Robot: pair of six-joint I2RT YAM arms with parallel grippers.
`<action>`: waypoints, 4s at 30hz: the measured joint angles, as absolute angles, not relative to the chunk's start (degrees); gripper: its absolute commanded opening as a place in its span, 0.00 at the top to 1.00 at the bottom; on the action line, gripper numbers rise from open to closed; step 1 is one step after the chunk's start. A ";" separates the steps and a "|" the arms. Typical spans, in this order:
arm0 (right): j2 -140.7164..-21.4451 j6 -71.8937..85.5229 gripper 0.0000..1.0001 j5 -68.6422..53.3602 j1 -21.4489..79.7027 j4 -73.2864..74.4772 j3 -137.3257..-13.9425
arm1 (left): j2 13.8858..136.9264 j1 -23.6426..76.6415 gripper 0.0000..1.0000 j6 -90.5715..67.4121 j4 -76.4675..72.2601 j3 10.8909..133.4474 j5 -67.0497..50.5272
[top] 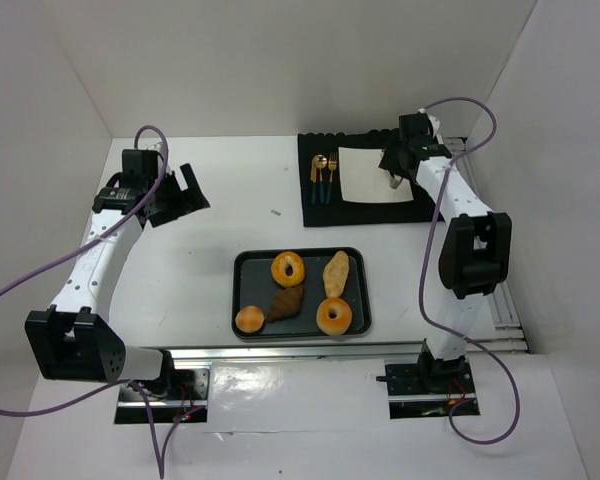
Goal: Place the bread
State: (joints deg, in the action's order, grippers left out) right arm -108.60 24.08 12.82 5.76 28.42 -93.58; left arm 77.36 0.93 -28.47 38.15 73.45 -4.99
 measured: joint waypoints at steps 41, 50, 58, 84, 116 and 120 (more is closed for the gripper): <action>-83.64 16.51 0.37 -14.22 58.72 46.65 -75.99 | 75.05 -0.82 0.00 -28.77 40.73 70.70 -4.16; -89.19 14.63 0.35 -9.91 62.04 50.26 -77.60 | 74.78 -1.26 0.00 -28.77 40.73 70.72 -4.43; -90.02 13.37 0.35 -6.35 63.31 52.42 -81.25 | 74.78 -1.28 0.00 -28.77 40.69 70.70 -4.47; -95.11 10.24 0.58 -5.39 64.64 56.10 -85.58 | 74.78 -1.69 0.00 -28.77 40.58 70.37 -4.75; -94.32 20.69 0.56 16.86 18.76 31.75 -86.61 | 74.98 -2.22 0.00 -28.88 39.44 70.52 -6.52; -100.97 20.47 0.55 17.21 16.97 29.36 -87.42 | 75.31 -2.22 0.00 -28.82 39.42 70.54 -6.70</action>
